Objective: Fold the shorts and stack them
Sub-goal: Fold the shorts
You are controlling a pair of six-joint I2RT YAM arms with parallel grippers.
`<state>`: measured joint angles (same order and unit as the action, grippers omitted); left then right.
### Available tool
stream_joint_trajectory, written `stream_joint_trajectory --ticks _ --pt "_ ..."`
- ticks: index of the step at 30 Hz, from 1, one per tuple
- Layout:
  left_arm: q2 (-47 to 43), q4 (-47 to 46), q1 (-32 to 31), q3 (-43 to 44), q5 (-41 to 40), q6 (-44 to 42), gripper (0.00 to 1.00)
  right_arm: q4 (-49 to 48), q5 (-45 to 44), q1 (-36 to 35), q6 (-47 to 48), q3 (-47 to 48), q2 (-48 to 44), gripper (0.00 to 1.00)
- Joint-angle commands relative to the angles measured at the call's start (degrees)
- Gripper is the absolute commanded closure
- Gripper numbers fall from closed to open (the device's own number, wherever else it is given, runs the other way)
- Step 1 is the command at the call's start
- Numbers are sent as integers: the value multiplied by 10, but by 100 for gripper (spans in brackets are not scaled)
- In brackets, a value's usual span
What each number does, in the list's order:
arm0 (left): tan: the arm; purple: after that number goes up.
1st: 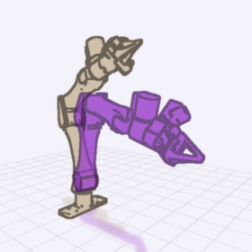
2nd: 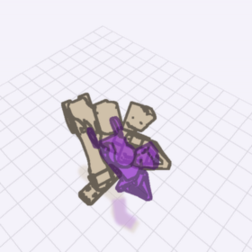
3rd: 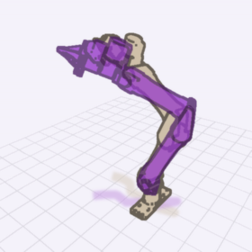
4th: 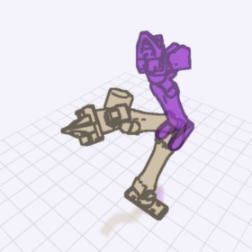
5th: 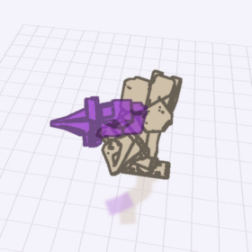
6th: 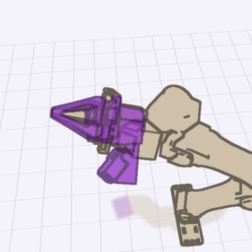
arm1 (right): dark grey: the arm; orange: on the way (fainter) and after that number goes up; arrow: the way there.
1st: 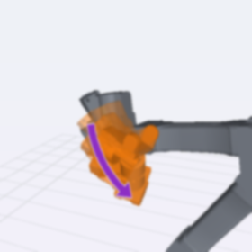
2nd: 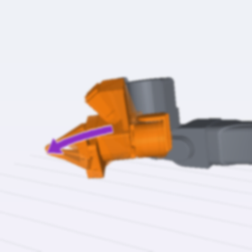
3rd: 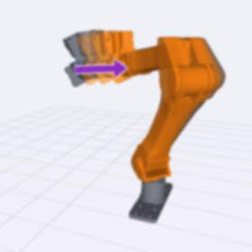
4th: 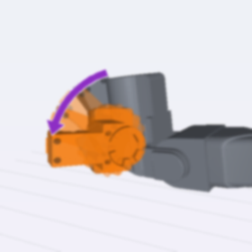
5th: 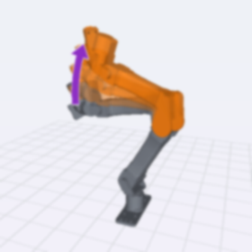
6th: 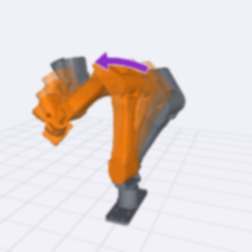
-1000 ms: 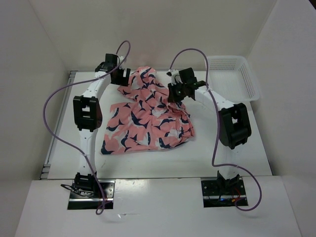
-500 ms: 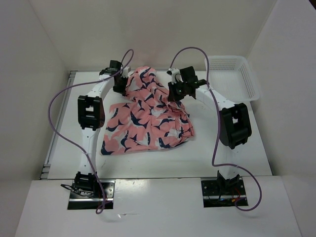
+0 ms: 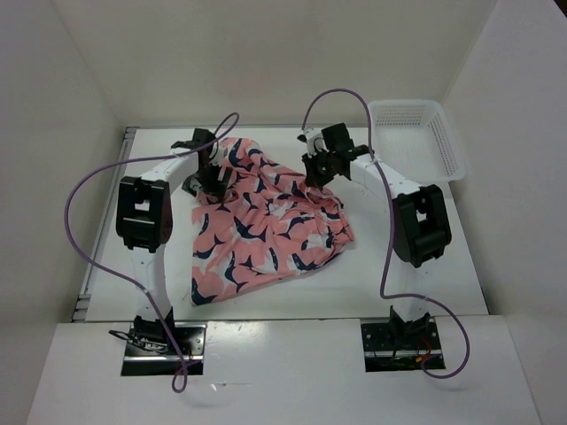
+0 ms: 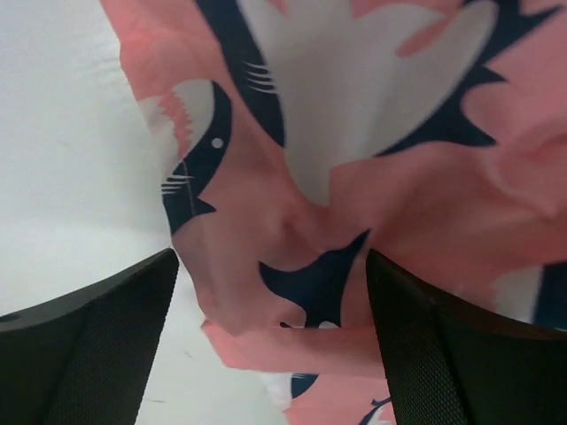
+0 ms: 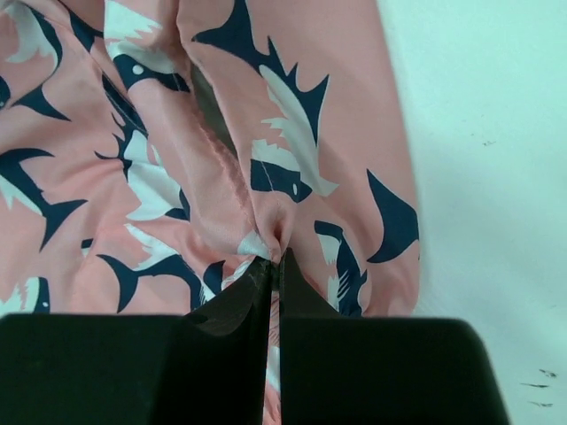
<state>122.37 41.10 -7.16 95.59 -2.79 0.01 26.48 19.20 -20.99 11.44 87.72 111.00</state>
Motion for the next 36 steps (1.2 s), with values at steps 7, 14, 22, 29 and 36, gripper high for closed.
stream_joint_trajectory --ticks 7,14,22,29,36 --pt "56 -31 27 315 15 0 0 11 -18 -65 89 -53 -54 100" --pt "395 116 21 822 76 0 0 11 -18 -76 101 -81 -65 100" --pt "431 71 7 813 117 0 0 11 -18 -81 106 -102 -83 100" --pt "453 71 -17 811 168 0 0 11 -18 -99 111 -107 -83 100" --pt "480 89 -29 788 157 0 46 11 -37 -99 106 -102 -83 100"
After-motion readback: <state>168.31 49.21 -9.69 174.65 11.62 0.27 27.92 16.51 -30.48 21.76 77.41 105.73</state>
